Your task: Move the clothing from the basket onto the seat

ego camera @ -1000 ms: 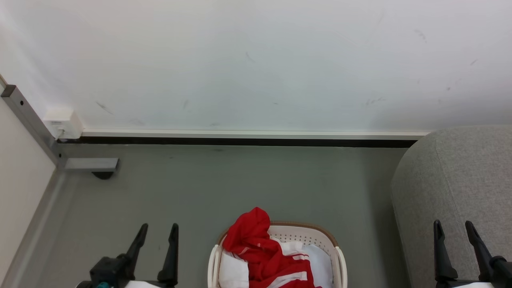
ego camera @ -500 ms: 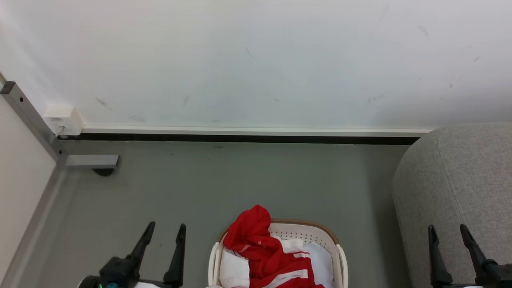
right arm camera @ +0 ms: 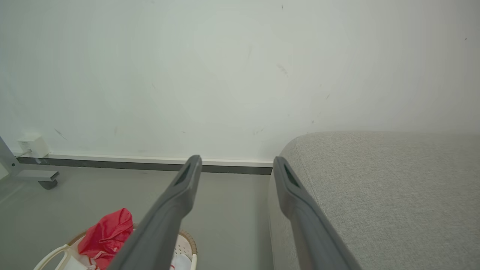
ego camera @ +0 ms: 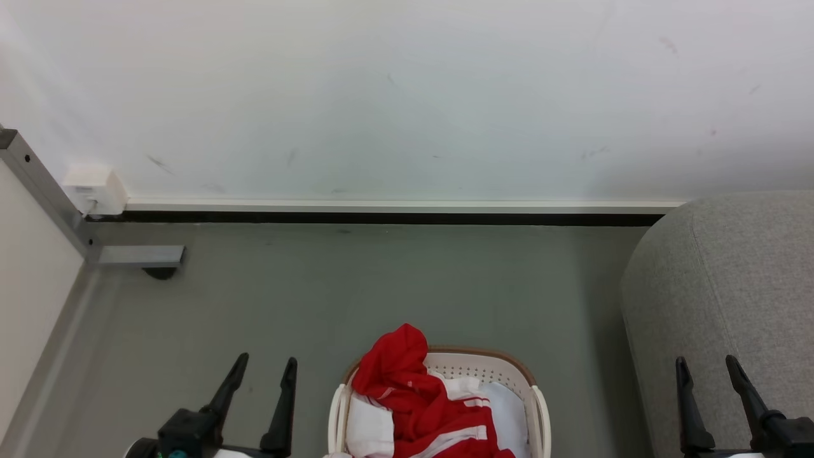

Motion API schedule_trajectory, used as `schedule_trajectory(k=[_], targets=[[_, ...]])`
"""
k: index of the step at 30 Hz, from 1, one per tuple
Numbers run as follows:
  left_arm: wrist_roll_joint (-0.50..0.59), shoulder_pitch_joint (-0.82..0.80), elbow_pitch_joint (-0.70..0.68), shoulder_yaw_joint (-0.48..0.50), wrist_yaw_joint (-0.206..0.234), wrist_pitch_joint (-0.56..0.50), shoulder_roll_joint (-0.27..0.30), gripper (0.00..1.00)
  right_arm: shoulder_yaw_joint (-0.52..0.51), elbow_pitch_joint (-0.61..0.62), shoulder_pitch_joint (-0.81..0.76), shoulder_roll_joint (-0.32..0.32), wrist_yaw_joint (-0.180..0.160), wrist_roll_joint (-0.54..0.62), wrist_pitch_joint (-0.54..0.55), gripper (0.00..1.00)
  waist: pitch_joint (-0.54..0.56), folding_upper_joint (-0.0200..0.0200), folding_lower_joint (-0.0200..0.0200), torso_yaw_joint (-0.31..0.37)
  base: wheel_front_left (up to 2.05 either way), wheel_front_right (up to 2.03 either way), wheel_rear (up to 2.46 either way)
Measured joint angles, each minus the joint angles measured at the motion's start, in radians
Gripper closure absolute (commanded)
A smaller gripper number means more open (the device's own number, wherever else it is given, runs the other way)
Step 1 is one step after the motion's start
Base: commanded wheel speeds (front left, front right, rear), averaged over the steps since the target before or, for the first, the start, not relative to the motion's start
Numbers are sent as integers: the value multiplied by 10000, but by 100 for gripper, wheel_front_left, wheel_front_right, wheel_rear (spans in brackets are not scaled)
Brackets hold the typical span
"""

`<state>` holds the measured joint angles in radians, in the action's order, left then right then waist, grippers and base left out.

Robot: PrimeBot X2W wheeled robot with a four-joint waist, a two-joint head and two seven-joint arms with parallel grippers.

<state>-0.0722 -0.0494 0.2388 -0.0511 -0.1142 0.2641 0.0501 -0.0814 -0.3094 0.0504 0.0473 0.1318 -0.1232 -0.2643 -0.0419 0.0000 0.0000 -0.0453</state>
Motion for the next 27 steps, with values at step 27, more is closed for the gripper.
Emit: schedule_trajectory(k=[27], targets=[[-819, -3924, 4775, -6529, -173, -282, 1104, 0, 449, 930, 1758, 8, 0, -121, 0, 0, -3010, 0, 1, 881, 0, 0, 0]])
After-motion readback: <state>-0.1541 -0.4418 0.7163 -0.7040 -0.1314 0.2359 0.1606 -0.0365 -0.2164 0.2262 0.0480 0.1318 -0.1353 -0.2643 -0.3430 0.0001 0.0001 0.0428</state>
